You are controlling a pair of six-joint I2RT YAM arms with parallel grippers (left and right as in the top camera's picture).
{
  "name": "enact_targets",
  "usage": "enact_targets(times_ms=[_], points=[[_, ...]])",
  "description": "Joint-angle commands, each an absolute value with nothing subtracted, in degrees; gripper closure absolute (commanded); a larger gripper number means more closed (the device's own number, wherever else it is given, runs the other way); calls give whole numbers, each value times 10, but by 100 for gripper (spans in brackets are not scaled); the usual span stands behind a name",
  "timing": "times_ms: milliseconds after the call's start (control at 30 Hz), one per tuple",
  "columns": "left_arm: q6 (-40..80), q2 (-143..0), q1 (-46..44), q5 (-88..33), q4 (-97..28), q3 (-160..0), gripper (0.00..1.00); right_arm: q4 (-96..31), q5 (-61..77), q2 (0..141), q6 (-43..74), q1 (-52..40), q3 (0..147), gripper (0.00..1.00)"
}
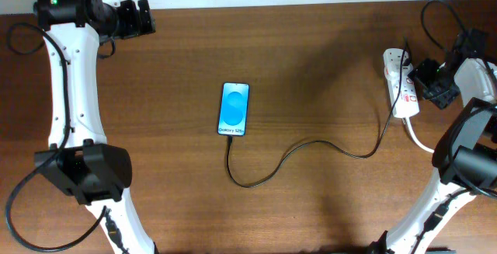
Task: Plug charger to phone and switch on socket
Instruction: 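Press the power strip switch down with the right gripper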
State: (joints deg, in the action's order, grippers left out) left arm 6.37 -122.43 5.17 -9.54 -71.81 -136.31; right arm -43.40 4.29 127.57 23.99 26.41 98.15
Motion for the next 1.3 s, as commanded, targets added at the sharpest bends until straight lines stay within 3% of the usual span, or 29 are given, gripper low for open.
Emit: enact_targets(times_ms=[0,967,1267], points=[[53,-1206,54,-89,-719,-1367,1,-458,56,1280,233,248,973,19],[53,-1206,54,-90,-719,-1367,1,-438,94,1277,228,259,941,20],[53,-1206,54,-90,-719,-1367,1,-598,105,1228,149,341,1097,21]])
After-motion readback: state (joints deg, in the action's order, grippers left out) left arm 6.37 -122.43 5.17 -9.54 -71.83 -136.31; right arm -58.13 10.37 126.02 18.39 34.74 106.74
